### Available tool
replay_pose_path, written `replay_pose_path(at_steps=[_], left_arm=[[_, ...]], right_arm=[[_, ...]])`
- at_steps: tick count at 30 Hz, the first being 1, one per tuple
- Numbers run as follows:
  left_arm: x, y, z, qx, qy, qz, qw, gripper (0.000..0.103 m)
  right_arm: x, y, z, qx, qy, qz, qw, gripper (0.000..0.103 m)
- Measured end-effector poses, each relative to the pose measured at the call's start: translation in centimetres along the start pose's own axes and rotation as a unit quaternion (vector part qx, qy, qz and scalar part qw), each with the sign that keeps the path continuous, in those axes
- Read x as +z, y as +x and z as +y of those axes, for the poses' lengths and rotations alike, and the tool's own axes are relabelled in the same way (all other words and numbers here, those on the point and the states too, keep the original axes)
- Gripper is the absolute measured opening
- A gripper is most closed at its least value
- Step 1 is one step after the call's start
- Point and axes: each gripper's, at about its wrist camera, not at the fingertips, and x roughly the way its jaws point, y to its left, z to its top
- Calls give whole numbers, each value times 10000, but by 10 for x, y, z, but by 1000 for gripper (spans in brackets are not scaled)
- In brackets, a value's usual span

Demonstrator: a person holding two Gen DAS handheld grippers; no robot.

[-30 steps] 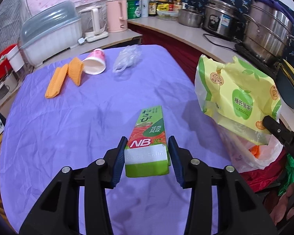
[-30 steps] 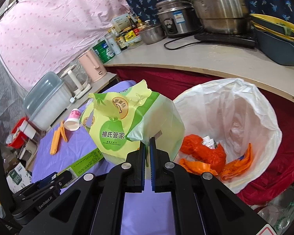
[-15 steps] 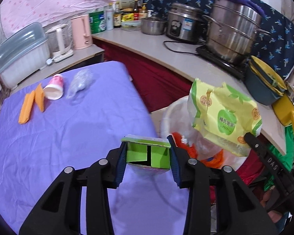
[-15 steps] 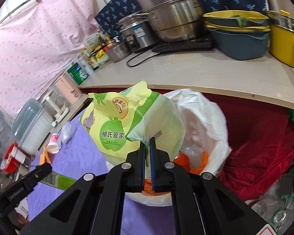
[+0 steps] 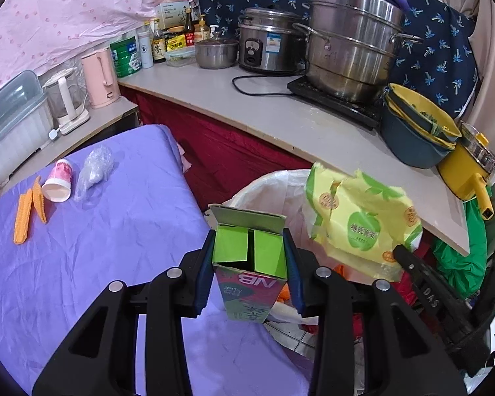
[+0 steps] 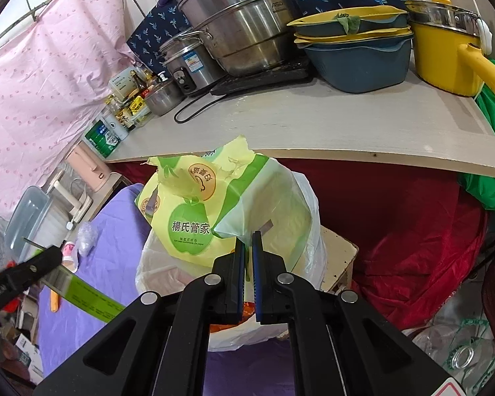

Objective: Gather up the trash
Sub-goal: 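Carry the wasabi box and yellow-green tissue pack over the bin with both grippers, then open both grippers to drop the box and tissue pack into the bin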

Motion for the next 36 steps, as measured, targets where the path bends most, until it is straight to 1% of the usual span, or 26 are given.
replay_pose_path(at_steps=[6, 10, 12, 13, 15, 18, 19, 23, 24, 25, 26, 30, 32, 36], left_arm=[[25, -23, -7, -156, 88, -332, 9993, 36], [39, -22, -16, -314, 95, -478, 9983, 37], [41, -9, -20, -355, 69, -398, 9986, 38], [40, 0, -21, -360, 64, -311, 9988, 44], [38, 12, -21, -233, 11, -218, 9995, 49], [31, 25, -11, -322, -192, -50, 9993, 58], [29, 27, -7, -326, -262, -9, 9991, 59], [22, 29, 7, -135, -342, 8, 9993, 59], [20, 29, 11, -58, -353, 14, 9994, 61], [18, 30, 13, -3, -374, 20, 9993, 63], [16, 30, 16, 42, -398, 28, 9992, 64], [7, 31, 28, 192, -496, 94, 9985, 65], [3, 32, 34, 285, -514, 123, 9982, 65], [-2, 33, 43, 355, -587, 173, 9975, 65]], right_arm=[[2, 1, 3, -7, -54, -35, 10000, 5], [4, 2, 7, -39, -104, -49, 9999, 5], [5, 4, 8, -68, -132, -26, 9999, 5], [5, 4, 8, -74, -132, -18, 9999, 5], [5, 4, 9, -84, -134, -1, 9999, 5], [4, 6, 10, -110, -162, 24, 9998, 5], [3, 7, 9, -112, -165, 37, 9998, 5], [2, 11, 13, -95, -223, 114, 9996, 5], [1, 12, 16, -69, -257, 141, 9995, 6], [0, 13, 18, -43, -277, 156, 9995, 10], [-1, 14, 22, -13, -298, 167, 9994, 11], [-4, 20, 34, 36, -386, 191, 9991, 15], [-4, 20, 38, 49, -402, 178, 9990, 20], [-3, 19, 43, 72, -438, 144, 9989, 23]])
